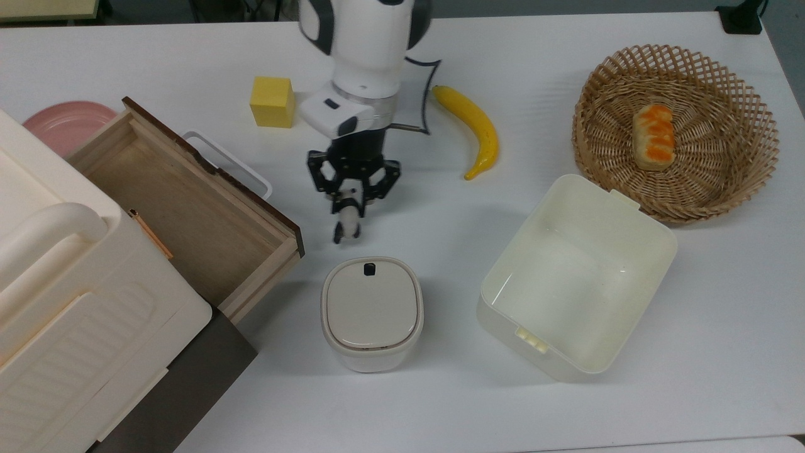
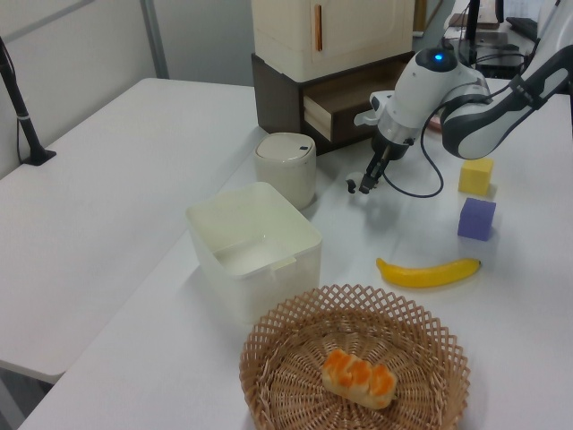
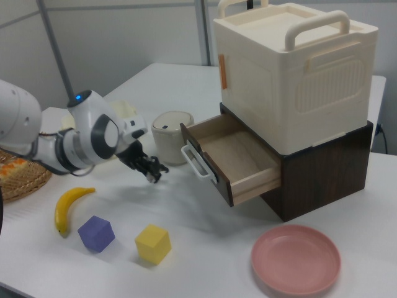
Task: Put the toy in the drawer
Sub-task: 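Lift the gripped panda toy up off the table, then carry the panda toy over the open wooden drawer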
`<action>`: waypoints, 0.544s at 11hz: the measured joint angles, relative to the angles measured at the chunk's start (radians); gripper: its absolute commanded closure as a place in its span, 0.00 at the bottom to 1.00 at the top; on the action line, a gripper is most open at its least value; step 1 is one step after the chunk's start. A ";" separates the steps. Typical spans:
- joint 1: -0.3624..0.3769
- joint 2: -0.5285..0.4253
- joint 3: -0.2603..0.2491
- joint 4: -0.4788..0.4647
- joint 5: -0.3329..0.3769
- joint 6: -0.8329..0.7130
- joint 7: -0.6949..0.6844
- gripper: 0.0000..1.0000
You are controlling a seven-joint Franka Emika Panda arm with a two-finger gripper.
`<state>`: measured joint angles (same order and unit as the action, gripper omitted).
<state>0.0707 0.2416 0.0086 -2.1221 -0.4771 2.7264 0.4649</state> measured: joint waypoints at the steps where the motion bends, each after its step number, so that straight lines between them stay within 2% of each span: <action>1: 0.036 -0.005 0.001 0.023 0.076 -0.047 0.002 1.00; 3: 0.076 -0.015 0.002 0.120 0.208 -0.174 0.004 1.00; 6: 0.076 -0.019 0.002 0.261 0.328 -0.343 0.002 1.00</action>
<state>0.1469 0.2223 0.0107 -1.8610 -0.1493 2.3834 0.4664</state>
